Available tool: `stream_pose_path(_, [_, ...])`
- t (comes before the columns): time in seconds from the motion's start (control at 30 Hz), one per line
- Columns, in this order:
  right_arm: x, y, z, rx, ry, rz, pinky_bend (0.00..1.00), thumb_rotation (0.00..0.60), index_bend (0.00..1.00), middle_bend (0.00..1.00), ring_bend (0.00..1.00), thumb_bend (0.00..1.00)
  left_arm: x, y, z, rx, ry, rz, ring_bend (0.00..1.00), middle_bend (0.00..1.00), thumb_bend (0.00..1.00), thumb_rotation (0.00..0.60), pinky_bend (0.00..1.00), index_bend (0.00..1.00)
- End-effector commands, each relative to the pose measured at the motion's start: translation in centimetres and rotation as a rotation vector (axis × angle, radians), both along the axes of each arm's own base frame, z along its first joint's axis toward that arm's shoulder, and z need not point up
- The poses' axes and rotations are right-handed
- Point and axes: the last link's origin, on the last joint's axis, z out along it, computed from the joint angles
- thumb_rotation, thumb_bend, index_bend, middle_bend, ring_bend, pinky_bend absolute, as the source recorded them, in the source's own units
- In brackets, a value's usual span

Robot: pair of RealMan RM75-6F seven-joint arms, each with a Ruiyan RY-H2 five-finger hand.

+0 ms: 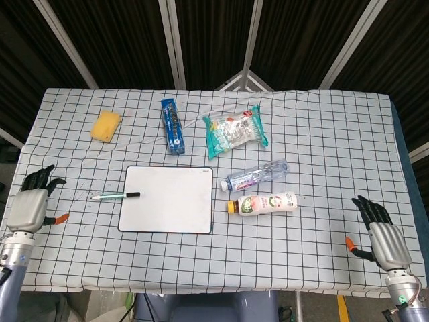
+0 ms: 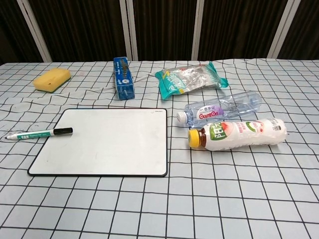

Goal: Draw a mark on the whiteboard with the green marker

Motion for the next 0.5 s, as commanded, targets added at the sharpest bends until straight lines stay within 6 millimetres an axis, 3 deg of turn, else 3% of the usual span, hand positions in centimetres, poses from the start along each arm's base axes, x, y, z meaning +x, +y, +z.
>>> stream_pose_path(0.03, [0.0, 0.0, 0.0, -0.001, -0.003, -0.001, 0.00, 0.600, 0.00, 0.00, 0.00, 0.35, 1.1, 2.2, -2.6, -0.045, 0.022, 0.003, 0.00, 0.00, 0.32, 0.600, 0.00, 0.40])
stream_pose_path(0.5, [0.0, 0.0, 0.0, 0.004, -0.011, -0.002, 0.00, 0.600, 0.00, 0.00, 0.00, 0.35, 3.5, 5.9, -8.8, -0.086, 0.053, 0.051, 0.00, 0.00, 0.38, 0.600, 0.00, 0.45])
